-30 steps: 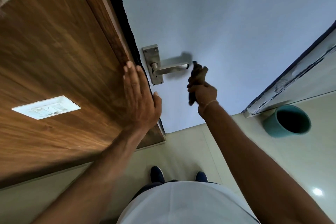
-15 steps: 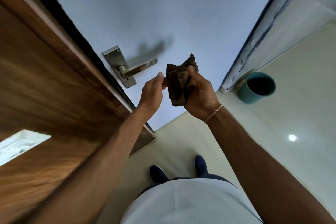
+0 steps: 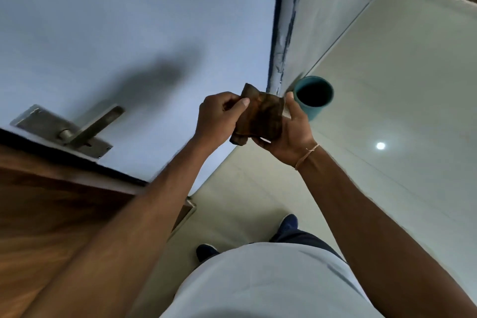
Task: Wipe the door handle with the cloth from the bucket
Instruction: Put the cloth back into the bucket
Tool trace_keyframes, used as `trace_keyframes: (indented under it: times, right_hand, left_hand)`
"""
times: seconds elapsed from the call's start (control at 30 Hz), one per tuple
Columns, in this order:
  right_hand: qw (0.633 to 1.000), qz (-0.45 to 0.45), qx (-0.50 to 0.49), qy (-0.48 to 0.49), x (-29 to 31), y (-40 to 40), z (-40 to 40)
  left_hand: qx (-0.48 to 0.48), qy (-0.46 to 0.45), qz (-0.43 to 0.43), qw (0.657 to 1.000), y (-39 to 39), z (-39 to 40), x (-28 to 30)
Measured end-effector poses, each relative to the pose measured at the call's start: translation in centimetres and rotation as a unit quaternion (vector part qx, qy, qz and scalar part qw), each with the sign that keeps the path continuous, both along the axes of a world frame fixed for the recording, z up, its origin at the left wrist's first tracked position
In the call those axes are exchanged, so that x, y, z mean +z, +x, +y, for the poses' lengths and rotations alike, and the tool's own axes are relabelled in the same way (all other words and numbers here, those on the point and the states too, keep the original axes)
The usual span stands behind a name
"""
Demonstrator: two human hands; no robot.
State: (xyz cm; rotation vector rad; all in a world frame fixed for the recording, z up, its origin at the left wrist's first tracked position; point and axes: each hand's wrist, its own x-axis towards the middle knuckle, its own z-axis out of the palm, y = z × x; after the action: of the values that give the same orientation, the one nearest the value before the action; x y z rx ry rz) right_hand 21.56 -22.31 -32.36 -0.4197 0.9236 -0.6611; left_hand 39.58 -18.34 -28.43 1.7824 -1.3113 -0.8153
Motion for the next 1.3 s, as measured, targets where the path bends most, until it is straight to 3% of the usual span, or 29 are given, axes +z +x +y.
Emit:
trace_keyframes:
  times: [0.13,0.33,0.7,0.87,0.97,1.07,1.2,1.3]
  right_hand:
    - [0.999,0.032,-0.005,-0.019,-0.9,-6.2,-3.8]
    - [0.999,0.019,-0.048,0.009,-1.4,-14.0,-8.8]
    - [0.996,0.03,-0.075,0.045,-4.3,-21.1,-21.0]
    - [0.989,0.1,-0.095,0.043,-7.3,-23.5,-29.4]
    - [0.956,0.278,-0.086,-0.045,-9.2,-24.4,-33.8]
    - [0.883,0.429,-0.026,-0.188,-10.6,-25.7,-37.4]
    - [0.807,0.482,0.03,-0.341,-13.2,-27.7,-41.4]
    - [0.815,0.445,0.051,-0.367,-15.8,-29.0,-44.4]
  left_hand:
    - [0.045,0.052,0.109,0.992,-5.6,-5.6,-1.1]
    - [0.091,0.167,0.335,0.923,-12.1,-11.4,-2.6]
    - [0.02,0.256,0.359,0.898,-18.3,-25.1,-8.0]
    - [0.033,0.286,0.346,0.893,-20.8,-34.6,-11.8]
    - [0.054,0.314,0.296,0.9,-22.3,-39.6,-13.7]
    - [0.02,0.374,0.259,0.89,-23.5,-44.5,-14.5]
    - [-0.023,0.452,0.235,0.86,-25.5,-48.4,-16.1]
    - [0.011,0.509,0.283,0.813,-26.4,-50.7,-18.9]
